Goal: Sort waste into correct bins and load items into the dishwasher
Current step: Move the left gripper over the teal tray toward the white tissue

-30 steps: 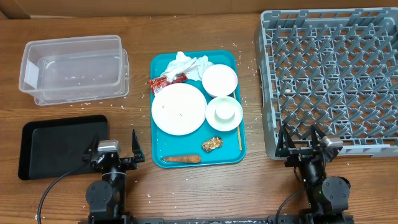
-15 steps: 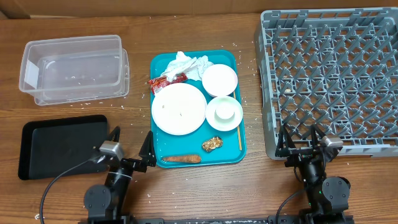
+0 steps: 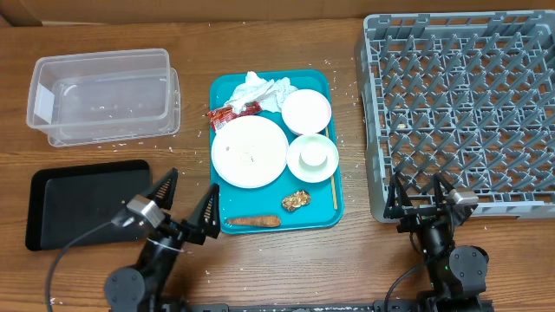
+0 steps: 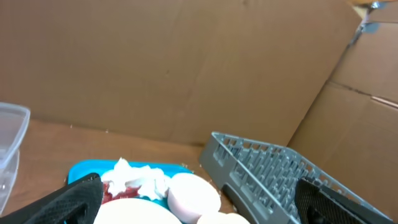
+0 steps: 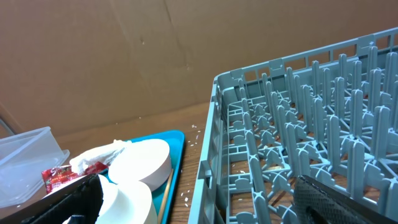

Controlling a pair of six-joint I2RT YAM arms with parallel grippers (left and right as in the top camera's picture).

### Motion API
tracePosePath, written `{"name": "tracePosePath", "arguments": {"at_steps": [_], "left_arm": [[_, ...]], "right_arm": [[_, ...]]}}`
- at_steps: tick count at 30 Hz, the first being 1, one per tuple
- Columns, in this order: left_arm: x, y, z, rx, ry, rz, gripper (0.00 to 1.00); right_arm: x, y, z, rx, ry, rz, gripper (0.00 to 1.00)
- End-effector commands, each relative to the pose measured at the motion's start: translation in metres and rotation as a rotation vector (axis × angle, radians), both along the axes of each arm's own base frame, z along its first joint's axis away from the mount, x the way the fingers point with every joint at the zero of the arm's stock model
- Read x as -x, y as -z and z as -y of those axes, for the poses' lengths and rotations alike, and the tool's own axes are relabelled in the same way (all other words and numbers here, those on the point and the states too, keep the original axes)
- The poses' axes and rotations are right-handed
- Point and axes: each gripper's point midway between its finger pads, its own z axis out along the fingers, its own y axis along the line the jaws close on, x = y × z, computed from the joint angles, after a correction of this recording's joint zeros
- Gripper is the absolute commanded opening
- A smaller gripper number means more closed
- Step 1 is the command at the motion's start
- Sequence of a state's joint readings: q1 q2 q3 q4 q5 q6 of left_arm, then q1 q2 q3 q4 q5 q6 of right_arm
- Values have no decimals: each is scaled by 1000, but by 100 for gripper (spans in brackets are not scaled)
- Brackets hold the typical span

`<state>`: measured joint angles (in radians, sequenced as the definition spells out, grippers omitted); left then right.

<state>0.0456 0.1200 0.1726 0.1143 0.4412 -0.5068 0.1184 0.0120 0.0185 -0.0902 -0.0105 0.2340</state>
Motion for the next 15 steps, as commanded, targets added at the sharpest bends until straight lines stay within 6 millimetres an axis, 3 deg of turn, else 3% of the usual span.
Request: {"name": "tracePosePath", "arguments": {"at_steps": [1, 4, 8, 15], "left_arm": [[-2, -42, 6, -56, 31, 6, 100], [-18, -54, 20, -126, 126, -121, 100], [-41, -57, 51, -187, 398, -371, 100], [-77, -78, 85, 55, 773, -555, 100]], "right_arm": [[0, 1, 2, 6, 10, 7, 100], [0, 1, 2, 6, 10, 7, 100], [0, 1, 2, 6, 10, 7, 100], [0, 1, 2, 6, 10, 7, 100]]}}
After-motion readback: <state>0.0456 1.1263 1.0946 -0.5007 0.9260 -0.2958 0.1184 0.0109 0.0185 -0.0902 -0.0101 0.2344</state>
